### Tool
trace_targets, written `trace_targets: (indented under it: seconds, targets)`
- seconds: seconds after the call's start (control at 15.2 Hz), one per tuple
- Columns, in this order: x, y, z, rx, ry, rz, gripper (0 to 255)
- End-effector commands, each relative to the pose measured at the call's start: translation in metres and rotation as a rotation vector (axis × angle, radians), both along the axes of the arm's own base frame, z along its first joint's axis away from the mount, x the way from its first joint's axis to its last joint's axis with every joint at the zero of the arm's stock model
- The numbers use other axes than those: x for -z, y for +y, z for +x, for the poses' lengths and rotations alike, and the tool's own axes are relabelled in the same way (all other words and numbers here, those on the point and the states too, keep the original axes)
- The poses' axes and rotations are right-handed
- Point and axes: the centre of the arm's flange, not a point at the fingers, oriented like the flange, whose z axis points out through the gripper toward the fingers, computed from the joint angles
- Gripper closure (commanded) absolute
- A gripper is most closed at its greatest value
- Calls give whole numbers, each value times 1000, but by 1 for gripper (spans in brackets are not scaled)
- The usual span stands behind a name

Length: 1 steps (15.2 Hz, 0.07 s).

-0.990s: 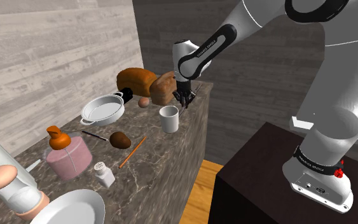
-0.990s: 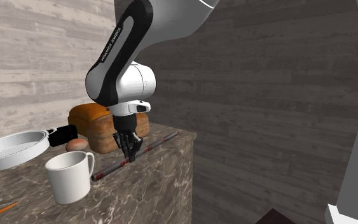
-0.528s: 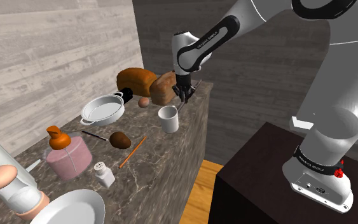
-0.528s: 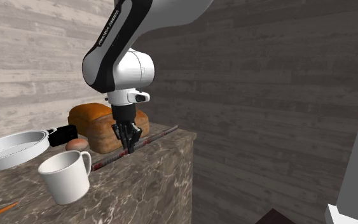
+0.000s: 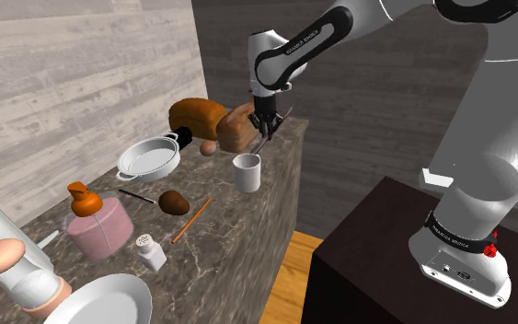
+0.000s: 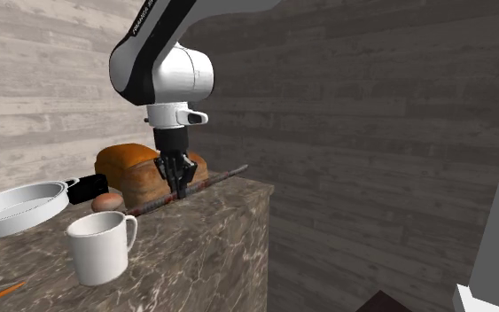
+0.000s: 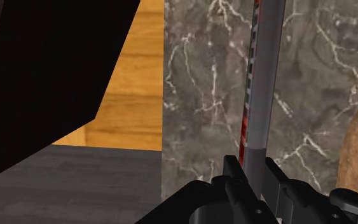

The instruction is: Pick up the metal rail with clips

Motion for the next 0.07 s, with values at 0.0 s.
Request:
trace_targets:
  seconds: [0.0]
  targets:
    - [-3, 0, 0, 0, 0, 0, 255]
